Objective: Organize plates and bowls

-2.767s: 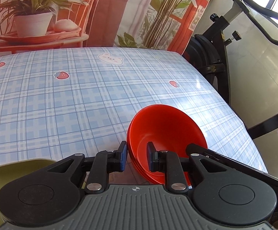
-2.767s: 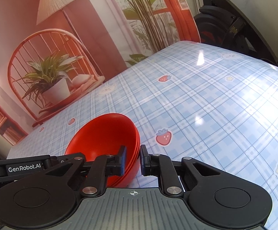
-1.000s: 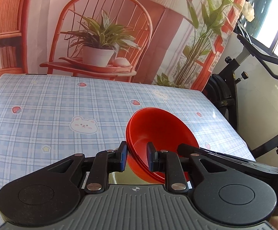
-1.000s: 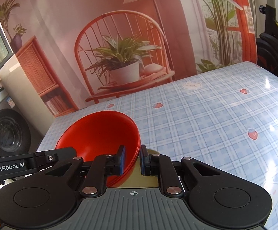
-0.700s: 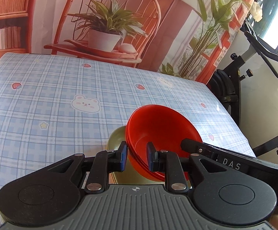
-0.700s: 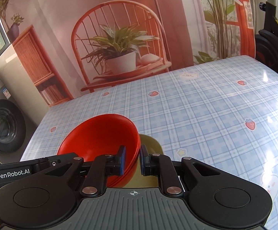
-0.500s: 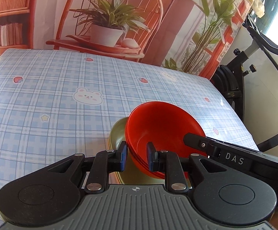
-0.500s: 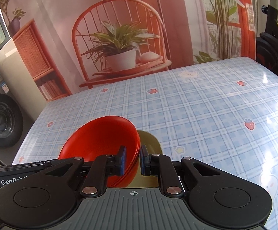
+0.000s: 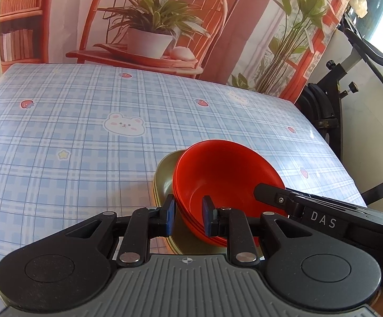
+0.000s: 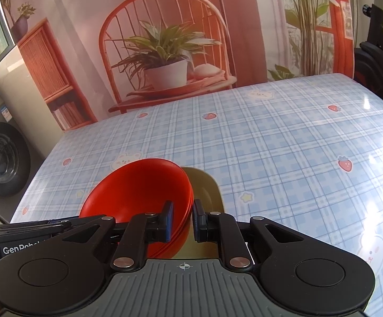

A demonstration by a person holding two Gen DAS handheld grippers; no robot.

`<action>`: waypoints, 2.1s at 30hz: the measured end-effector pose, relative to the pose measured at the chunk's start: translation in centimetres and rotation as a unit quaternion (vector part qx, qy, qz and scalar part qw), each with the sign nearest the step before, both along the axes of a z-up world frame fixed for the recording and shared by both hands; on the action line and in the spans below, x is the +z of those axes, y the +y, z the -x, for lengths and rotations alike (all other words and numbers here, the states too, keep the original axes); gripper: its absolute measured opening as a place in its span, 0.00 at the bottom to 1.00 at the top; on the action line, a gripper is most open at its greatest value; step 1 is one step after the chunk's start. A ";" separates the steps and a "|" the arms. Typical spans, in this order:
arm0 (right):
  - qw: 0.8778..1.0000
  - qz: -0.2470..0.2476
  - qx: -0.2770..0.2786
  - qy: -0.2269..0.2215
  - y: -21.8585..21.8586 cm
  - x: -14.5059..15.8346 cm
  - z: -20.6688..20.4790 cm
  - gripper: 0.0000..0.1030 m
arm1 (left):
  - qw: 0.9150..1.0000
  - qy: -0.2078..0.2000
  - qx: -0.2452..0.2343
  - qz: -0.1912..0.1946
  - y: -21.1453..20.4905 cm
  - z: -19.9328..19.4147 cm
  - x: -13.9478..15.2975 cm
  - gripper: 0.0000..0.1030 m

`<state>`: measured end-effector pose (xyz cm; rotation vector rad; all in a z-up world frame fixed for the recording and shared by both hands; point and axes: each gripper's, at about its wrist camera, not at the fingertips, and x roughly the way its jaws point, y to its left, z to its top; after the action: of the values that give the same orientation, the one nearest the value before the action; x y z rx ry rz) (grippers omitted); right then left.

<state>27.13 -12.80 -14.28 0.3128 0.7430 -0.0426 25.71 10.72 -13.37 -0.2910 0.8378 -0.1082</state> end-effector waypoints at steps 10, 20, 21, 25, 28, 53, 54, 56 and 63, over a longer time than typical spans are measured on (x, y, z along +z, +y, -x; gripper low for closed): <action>1.000 -0.006 -0.002 0.007 -0.2 -0.3 -0.1 0.13 | 1.000 0.003 -0.004 -0.011 -0.2 -0.2 -0.2 0.22; 1.000 -0.017 -0.005 0.013 -0.6 -0.6 -0.1 0.13 | 1.000 0.005 -0.011 -0.022 -0.7 -0.3 -0.3 0.22; 1.000 -0.016 -0.005 0.013 -0.6 -0.5 -0.1 0.13 | 1.000 0.006 -0.009 -0.025 -0.8 -0.3 -0.3 0.22; 1.000 -0.016 -0.002 0.014 -0.5 -0.3 0.0 0.14 | 0.999 0.000 -0.003 -0.049 -1.0 -0.3 0.0 0.23; 1.000 -0.014 -0.003 0.010 -0.6 0.0 0.2 0.15 | 0.998 -0.002 -0.003 -0.058 -1.0 -0.2 0.4 0.23; 0.997 0.050 -0.010 -0.065 -0.3 6.1 5.0 0.38 | 0.989 -0.098 0.017 -0.107 -2.2 5.3 6.8 0.71; 0.996 0.053 -0.010 -0.070 -0.2 6.5 5.3 0.44 | 0.989 -0.106 0.014 -0.103 -2.3 5.8 7.3 0.73; 0.995 0.059 -0.008 -0.084 -0.2 7.5 6.2 0.59 | 0.988 -0.121 0.000 -0.098 -2.6 6.8 8.3 0.84; 0.990 0.073 0.001 -0.120 -0.2 11.4 9.0 0.95 | 0.976 -0.158 0.024 -0.147 -4.1 10.4 11.6 0.92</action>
<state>18.13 -12.99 -2.93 0.1742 0.4976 -0.0555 15.36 6.60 -1.73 -0.0123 0.5210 0.0169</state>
